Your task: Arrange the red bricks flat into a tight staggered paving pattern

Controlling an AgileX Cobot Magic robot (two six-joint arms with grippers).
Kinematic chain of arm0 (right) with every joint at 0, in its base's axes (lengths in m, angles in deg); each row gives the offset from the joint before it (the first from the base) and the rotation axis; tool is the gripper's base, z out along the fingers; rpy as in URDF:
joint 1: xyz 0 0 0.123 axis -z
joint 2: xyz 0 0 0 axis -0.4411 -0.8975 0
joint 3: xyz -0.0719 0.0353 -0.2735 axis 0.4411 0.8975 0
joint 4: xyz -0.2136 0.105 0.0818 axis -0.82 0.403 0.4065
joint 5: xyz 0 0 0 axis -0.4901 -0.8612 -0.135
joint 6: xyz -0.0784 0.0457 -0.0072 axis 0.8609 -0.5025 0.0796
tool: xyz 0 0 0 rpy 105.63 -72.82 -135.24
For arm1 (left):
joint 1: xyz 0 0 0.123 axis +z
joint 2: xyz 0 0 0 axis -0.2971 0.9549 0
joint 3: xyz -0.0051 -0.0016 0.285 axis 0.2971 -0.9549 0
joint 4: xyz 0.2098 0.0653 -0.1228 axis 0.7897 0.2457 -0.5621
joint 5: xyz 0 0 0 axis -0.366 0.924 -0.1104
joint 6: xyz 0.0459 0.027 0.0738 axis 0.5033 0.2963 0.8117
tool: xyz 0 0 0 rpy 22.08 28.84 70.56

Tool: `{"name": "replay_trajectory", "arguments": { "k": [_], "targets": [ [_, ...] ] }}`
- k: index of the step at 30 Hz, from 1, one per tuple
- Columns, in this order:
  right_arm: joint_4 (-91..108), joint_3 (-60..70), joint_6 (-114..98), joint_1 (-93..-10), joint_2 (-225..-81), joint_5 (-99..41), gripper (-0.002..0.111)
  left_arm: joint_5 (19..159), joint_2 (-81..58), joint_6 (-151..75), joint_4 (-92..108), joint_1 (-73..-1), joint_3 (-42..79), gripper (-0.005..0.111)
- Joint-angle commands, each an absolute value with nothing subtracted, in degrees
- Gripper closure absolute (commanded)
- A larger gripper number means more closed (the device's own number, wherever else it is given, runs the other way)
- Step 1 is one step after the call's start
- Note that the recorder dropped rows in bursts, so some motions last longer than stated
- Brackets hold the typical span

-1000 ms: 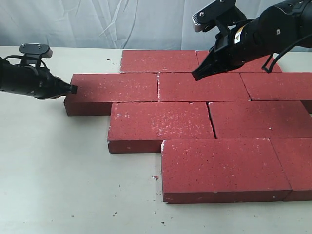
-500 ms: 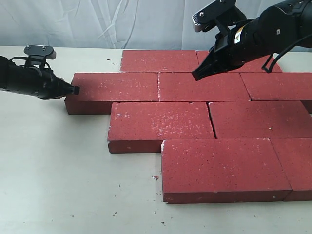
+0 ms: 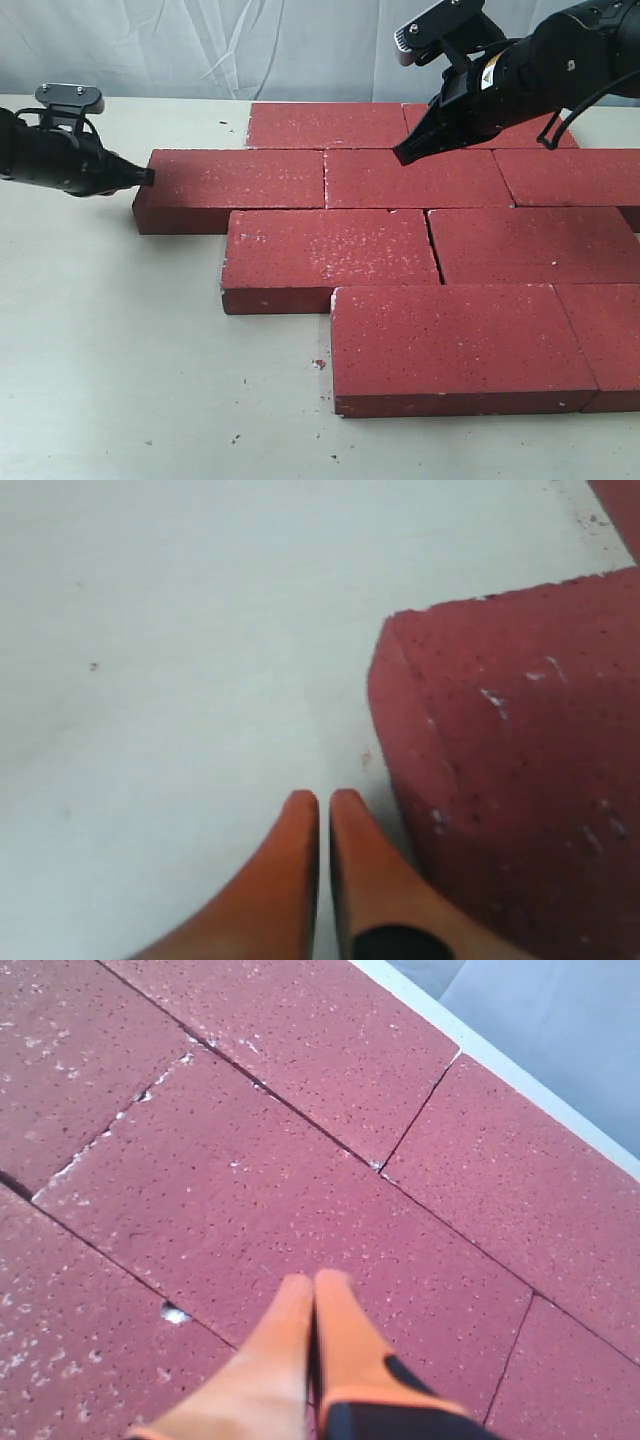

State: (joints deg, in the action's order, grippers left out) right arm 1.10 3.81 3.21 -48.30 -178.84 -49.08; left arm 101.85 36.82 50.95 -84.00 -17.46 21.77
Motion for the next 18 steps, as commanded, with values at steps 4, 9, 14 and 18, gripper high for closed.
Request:
{"name": "replay_trajectory", "arguments": {
  "k": [4,9,14,18],
  "targets": [
    [1.1,4.2,3.3,-48.0,-178.4,-48.1,0.109,97.6,33.3,50.6,-83.6,-17.8,20.9,0.100],
    [4.2,4.2,3.3,-48.0,-178.4,-47.5,0.109,104.5,27.6,49.3,-82.8,-18.0,19.1,0.100],
    [4.6,3.3,3.7,-48.0,-178.4,-42.3,0.109,116.2,24.8,49.8,-90.4,-18.0,19.6,0.104],
    [4.6,-2.6,7.3,-47.9,-178.4,-56.6,0.109,111.4,21.1,45.1,-81.8,-18.0,20.2,0.107]
  ]
}}
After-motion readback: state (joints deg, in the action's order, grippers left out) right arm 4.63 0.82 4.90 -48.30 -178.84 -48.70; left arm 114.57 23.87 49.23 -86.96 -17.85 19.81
